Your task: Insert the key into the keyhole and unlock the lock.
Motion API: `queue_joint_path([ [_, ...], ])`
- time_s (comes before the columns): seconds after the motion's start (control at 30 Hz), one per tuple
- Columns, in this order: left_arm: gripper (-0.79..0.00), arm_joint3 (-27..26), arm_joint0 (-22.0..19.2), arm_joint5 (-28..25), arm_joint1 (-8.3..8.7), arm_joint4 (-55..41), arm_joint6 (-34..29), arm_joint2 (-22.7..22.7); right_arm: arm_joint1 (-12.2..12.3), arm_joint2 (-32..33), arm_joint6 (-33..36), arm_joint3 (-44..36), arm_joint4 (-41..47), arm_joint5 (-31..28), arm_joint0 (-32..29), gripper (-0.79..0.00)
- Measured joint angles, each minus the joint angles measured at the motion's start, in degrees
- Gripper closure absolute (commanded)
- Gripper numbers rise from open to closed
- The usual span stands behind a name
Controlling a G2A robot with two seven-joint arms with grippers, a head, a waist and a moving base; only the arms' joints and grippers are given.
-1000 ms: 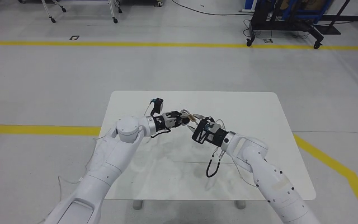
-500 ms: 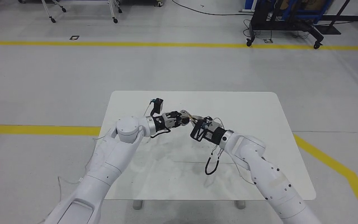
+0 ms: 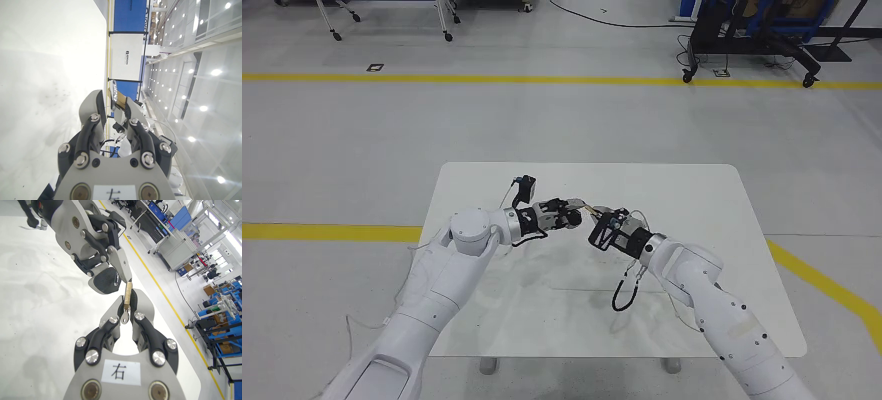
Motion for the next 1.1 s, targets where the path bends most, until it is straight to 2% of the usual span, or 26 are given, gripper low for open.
queue_joint_path([
  [0.13, -0.785, -0.14, 0.12, -0.45, 0.06, -0.18, -0.41, -0.24, 0.44, 2.12, 0.77, 0.83, 0.72, -1.28, -1.48, 0.000],
  [0.27, -0.785, -0.21, 0.13, -0.72, 0.15, -0.61, -0.17, -0.82, 0.79, 2.98, 2.68, 4.70, 2.28, -7.02, -0.60, 0.000],
  [0.5, -0.785, -0.40, 0.26, -0.63, 0.39, -1.24, 0.01, -1.94, -0.09, -0.75, 4.65, 15.91, 7.19, -13.35, 4.94, 0.000],
  [0.6, -0.785, -0.43, 0.25, -0.39, 0.40, -1.23, 0.08, -1.94, -0.45, -2.34, 5.87, 18.44, 7.92, -14.49, 6.69, 0.000],
  [0.63, -0.785, -0.43, 0.22, -0.33, 0.39, -1.19, 0.14, -1.91, -0.52, -2.61, 6.05, 18.90, 8.16, -14.56, 7.04, -0.022],
  [0.67, -0.785, -0.42, 0.19, -0.28, 0.38, -1.14, 0.19, -1.88, -0.57, -2.82, 6.10, 19.21, 8.41, -14.68, 7.25, -0.117],
  [0.7, -0.785, -0.40, 0.16, -0.23, 0.37, -1.10, 0.23, -1.84, -0.59, -2.99, 6.13, 19.44, 8.64, -14.89, 7.39, -0.308],
  [0.73, -0.785, -0.38, 0.15, -0.20, 0.37, -1.11, 0.25, -1.83, -0.58, -3.04, 6.18, 19.51, 8.72, -14.99, 7.42, -0.391],
  [0.77, -0.785, -0.36, 0.12, -0.16, 0.36, -1.14, 0.28, -1.83, -0.56, -3.03, 6.23, 19.50, 8.77, -15.06, 7.38, -0.560],
  [0.8, -0.785, -0.32, 0.08, -0.10, 0.36, -1.15, 0.35, -1.85, -0.49, -2.92, 6.29, 19.37, 8.82, -15.17, 7.24, -0.668],
  [0.83, -0.785, -0.29, 0.05, -0.04, 0.36, -1.18, 0.38, -1.88, -0.41, -2.73, 6.26, 19.15, 8.89, -15.27, 7.09, -0.739],
  [0.97, -0.785, -0.16, -0.07, 0.11, 0.35, -1.36, 0.51, -1.99, 0.20, -0.74, 3.31, 16.95, 10.05, -16.32, 5.34, -0.748],
  [1.0, -0.785, -0.11, -0.12, 0.18, 0.35, -1.40, 0.54, -2.02, 0.52, 0.38, 1.65, 15.96, 10.47, -16.82, 4.45, -0.776],
  [1.1, -0.785, 0.05, -0.28, 0.28, 0.36, -1.51, 0.70, -2.20, 1.57, 4.56, -4.48, 13.27, 11.58, -18.05, 1.48, -0.785],
])
